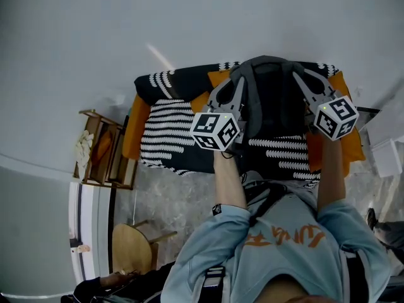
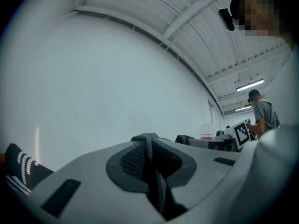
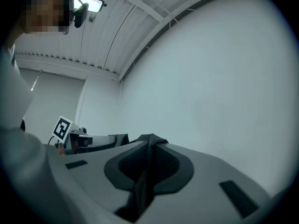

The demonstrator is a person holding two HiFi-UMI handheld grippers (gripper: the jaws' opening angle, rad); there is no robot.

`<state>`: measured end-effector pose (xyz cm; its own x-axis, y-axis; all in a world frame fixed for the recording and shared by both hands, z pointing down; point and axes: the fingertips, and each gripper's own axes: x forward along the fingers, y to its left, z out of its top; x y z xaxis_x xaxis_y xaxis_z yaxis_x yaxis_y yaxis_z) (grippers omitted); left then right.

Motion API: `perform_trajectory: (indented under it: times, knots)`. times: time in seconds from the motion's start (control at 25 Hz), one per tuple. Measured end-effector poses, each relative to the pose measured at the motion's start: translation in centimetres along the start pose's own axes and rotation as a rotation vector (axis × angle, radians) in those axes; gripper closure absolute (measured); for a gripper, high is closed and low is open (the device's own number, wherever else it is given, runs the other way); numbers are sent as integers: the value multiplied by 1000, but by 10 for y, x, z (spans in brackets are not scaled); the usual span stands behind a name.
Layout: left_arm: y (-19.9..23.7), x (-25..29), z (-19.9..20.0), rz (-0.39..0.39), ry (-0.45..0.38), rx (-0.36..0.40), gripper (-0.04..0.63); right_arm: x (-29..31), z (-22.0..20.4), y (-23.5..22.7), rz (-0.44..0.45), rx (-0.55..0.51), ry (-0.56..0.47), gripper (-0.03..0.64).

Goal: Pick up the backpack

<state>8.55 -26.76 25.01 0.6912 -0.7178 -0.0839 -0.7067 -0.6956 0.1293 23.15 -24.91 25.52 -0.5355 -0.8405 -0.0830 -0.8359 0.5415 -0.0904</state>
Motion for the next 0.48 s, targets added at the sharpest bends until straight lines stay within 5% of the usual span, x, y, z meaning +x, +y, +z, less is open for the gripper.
perform_trajectory:
  times: [0.48]
  knots:
    - [10, 11, -6, -10, 31, 2, 549, 11, -7, -9, -12, 10, 16, 569]
